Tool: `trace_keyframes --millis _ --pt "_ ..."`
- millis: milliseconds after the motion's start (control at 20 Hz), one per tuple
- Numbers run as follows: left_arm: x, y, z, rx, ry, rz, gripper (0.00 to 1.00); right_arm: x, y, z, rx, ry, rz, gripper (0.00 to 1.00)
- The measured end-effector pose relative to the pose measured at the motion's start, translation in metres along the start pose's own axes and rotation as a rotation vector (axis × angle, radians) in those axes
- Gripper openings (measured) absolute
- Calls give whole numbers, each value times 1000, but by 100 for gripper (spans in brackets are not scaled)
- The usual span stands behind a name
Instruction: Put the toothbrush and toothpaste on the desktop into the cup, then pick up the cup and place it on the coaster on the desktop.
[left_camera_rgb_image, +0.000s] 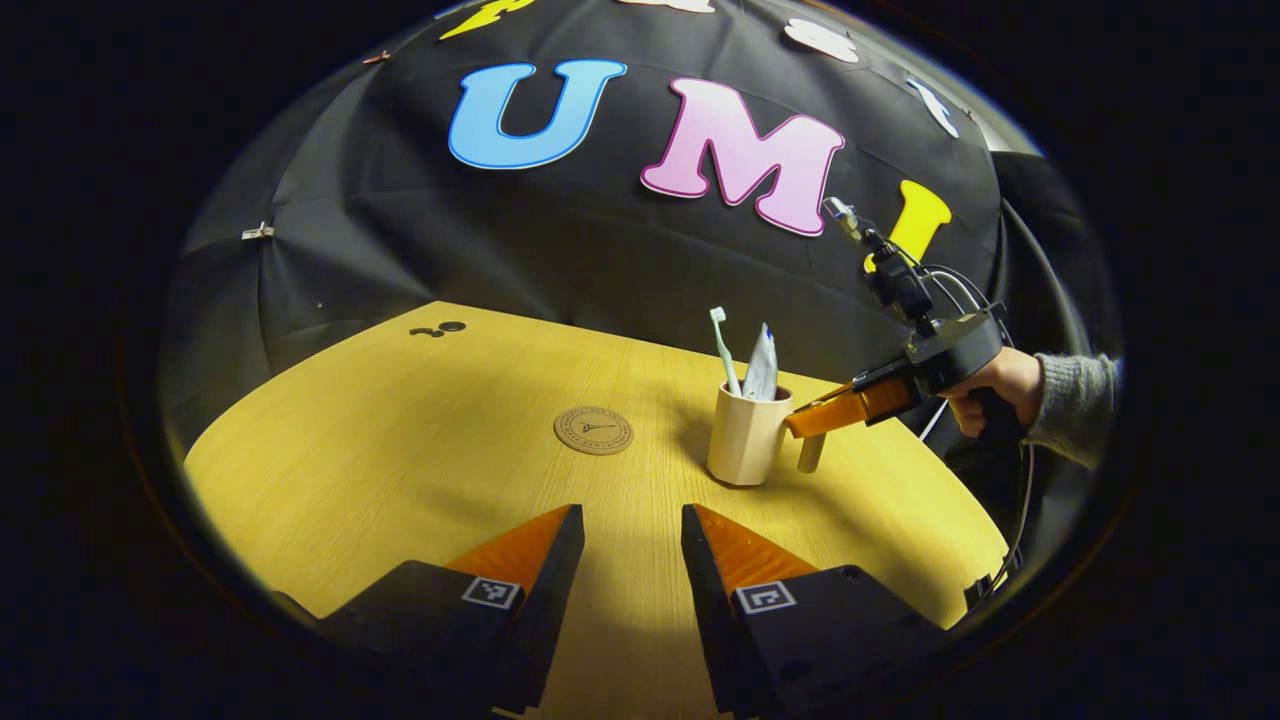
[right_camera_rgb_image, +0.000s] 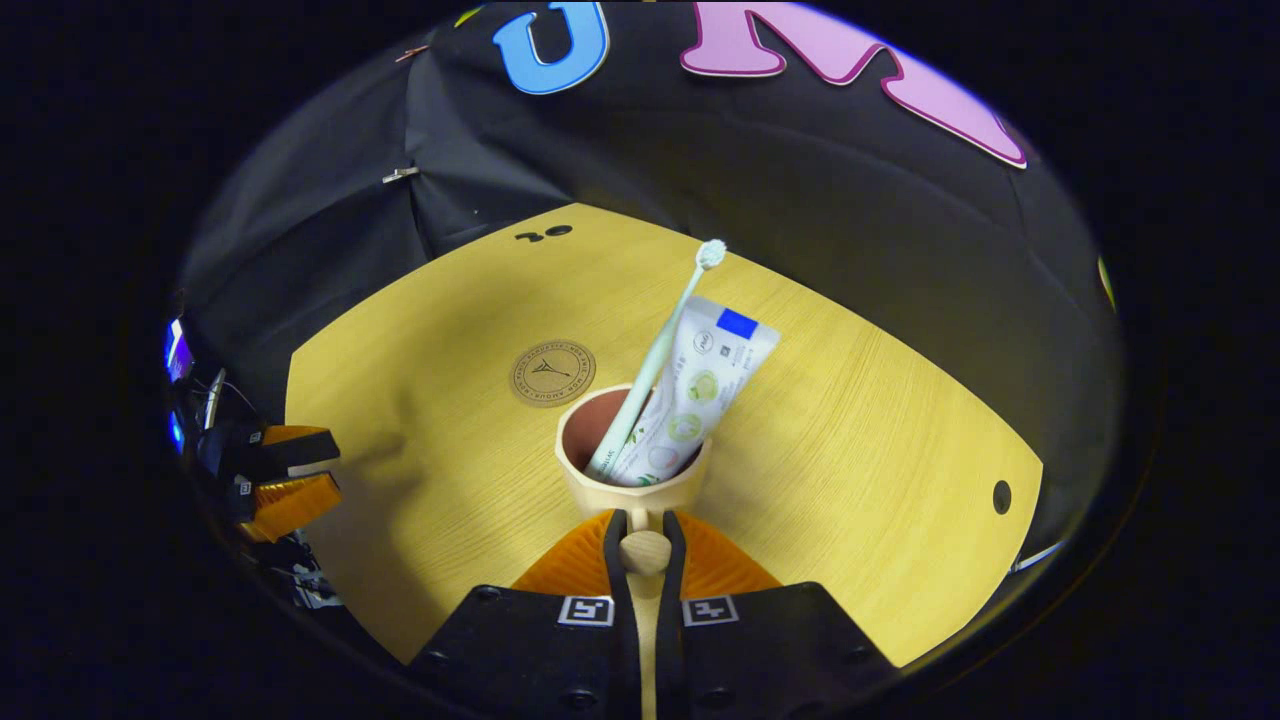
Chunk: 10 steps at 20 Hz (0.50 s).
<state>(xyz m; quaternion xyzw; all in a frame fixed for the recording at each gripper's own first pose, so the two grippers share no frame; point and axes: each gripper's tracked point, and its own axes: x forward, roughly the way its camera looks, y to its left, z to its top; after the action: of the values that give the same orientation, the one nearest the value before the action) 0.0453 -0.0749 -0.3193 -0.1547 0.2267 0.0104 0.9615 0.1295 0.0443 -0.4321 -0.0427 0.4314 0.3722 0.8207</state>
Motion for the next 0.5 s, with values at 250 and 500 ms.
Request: trace_keyframes --millis 250,500 --pt "-1 6 3 -1 -1 -7 64 5 -1 -9 12 48 -2 10" --pt "1 3 4 4 1 -13 64 10 -4 -16 12 84 -8 10"
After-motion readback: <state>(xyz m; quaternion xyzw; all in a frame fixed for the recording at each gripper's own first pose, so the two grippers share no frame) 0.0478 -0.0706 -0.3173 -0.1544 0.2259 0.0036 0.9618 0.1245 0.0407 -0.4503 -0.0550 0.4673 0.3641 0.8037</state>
